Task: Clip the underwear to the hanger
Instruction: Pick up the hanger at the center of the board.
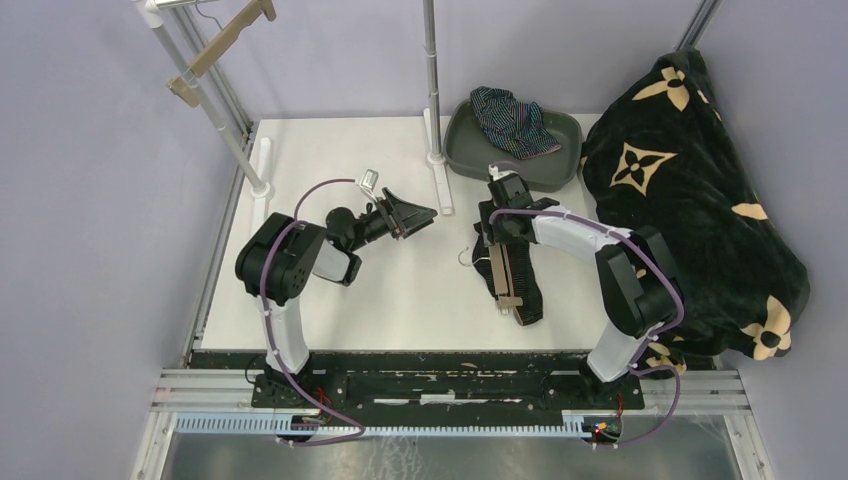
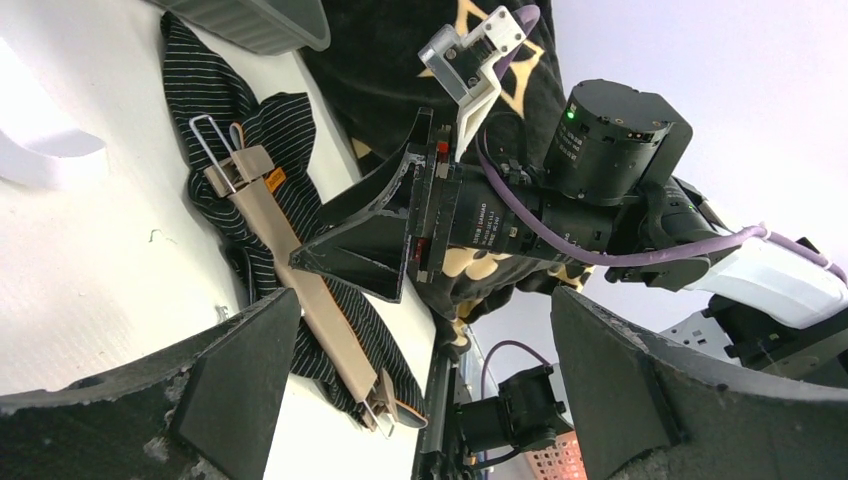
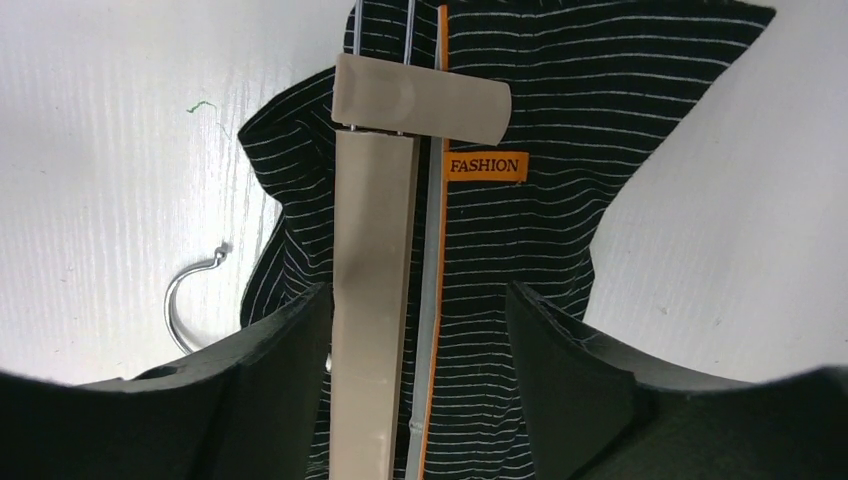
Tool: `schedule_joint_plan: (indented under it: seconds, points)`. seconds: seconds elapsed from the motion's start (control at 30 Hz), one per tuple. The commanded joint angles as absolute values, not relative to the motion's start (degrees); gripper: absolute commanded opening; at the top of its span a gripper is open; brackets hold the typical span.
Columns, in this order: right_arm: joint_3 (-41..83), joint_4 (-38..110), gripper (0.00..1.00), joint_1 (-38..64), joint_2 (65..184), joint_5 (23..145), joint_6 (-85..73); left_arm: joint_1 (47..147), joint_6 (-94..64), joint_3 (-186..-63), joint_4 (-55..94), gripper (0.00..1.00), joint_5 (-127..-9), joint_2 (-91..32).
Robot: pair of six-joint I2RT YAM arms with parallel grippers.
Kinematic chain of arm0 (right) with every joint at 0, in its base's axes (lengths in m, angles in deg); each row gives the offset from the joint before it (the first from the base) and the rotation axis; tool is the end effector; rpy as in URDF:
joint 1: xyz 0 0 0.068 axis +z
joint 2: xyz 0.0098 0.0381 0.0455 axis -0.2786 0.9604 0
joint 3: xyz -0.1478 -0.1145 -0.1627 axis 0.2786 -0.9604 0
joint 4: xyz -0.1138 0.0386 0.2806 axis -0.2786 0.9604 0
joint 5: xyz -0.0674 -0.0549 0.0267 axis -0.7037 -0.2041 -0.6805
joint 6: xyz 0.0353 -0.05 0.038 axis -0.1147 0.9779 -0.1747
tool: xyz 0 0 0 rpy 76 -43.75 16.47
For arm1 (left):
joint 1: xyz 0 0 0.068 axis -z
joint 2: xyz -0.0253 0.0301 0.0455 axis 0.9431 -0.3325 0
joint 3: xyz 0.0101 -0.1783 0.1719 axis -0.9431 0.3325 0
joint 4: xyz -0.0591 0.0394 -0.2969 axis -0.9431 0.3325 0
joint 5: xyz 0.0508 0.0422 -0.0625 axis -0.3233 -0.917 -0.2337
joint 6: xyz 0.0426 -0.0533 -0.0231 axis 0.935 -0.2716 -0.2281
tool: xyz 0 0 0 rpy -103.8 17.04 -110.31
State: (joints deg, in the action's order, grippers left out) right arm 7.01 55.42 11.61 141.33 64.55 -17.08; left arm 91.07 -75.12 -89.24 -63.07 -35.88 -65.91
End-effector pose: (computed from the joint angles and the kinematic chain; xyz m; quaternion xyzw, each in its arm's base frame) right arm 0.3560 0.1739 0.1127 -0.0527 0.9525 0.0207 0.2993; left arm 0.3245 -0.1625 0.0890 -0.0204 0.6589 -0.6714 0.3386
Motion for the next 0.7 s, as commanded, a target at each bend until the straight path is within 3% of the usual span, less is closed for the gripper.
schedule_joint_plan:
  seconds: [0.0, 0.27, 0.67]
  points:
    - [10.2, 55.5, 0.7, 12.5, 142.8, 63.6, -15.5, 91.2, -70.2, -88.9, -62.3, 0.99, -36.2, -63.2]
    - [11.3, 55.7, 0.65, 13.7, 144.9, 63.7, -15.2, 91.1, -70.4, -89.0, -62.3, 0.99, -36.1, -63.4]
    - [13.5, 58.0, 0.49, 14.4, 148.1, 61.8, -15.0, 91.0, -70.3, -89.1, -62.4, 0.99, -36.1, -64.1]
